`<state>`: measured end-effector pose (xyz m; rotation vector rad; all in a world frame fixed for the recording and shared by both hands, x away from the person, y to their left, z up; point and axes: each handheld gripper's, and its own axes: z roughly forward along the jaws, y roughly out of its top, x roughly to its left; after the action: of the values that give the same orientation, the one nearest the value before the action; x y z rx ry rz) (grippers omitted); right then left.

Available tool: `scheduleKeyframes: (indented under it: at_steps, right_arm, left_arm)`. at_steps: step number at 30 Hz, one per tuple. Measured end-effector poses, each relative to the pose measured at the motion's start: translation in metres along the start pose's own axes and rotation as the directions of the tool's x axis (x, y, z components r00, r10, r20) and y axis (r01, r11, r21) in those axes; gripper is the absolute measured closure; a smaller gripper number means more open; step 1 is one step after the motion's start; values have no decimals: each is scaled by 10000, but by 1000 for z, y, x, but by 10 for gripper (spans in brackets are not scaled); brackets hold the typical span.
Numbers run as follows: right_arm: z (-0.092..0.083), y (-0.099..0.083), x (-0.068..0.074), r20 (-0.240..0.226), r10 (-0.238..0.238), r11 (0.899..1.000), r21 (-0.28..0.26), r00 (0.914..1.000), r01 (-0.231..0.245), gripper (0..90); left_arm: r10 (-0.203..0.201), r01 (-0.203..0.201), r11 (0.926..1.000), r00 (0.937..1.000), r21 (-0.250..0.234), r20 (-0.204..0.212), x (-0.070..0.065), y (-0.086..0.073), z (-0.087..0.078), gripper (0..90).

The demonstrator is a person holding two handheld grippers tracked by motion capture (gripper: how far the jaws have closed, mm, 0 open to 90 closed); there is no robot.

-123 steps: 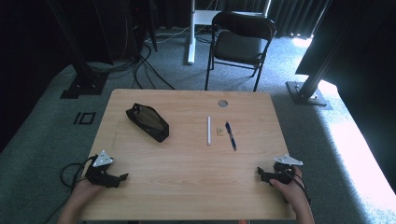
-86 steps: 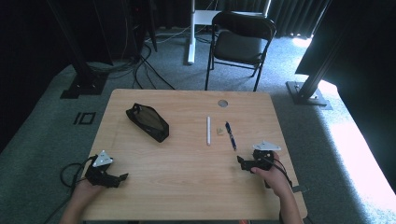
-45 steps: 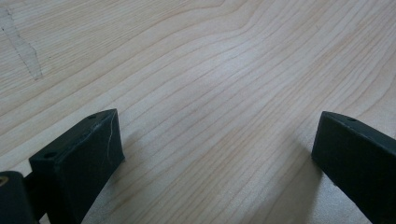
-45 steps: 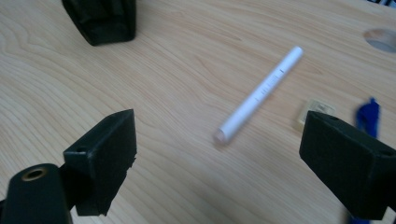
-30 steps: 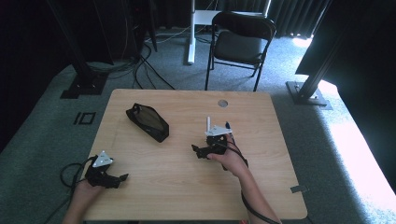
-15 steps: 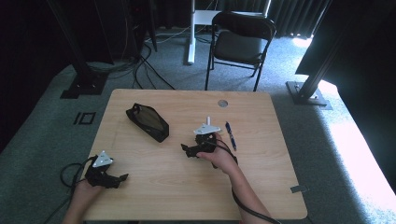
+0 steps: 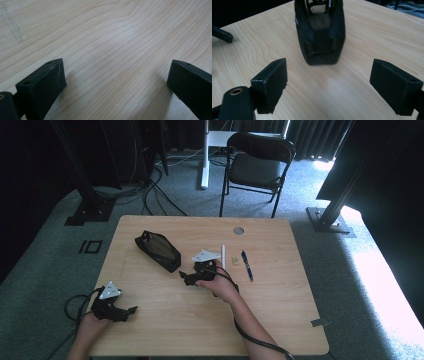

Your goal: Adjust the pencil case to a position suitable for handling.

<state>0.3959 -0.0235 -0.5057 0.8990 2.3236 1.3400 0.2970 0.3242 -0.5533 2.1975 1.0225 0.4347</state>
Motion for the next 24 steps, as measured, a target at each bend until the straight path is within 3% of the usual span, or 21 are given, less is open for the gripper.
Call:
scheduleKeyframes:
  at_steps: [11,15,18,19,20,21,24]
  right_arm:
    - [23,12,9,112,-328,9994,-119,9994,329,250]
    - [28,15,10,156,-194,9997,-154,9997,196,358]
    - [31,15,9,216,-331,9994,-101,9992,333,373]
    - [34,16,8,239,-491,9988,3,9985,491,459]
    - [34,16,8,239,-491,9988,3,9985,491,459]
    - [36,18,6,170,-368,9993,-29,9992,369,531]
    - [37,19,6,105,-531,9986,53,9985,530,528]
  left_arm:
    - [1,-1,10000,10000,3,-1,0,0,0,22]
    - [0,0,10000,10000,4,0,0,0,0,22]
    - [-1,1,10000,10000,3,-1,0,0,0,22]
    - [0,0,10000,10000,1,-1,0,0,0,22]
    - [0,0,10000,10000,1,-1,0,0,0,22]
    - [-3,3,10000,10000,4,-1,0,0,0,22]
    - [-1,1,10000,10000,2,0,0,0,0,22]
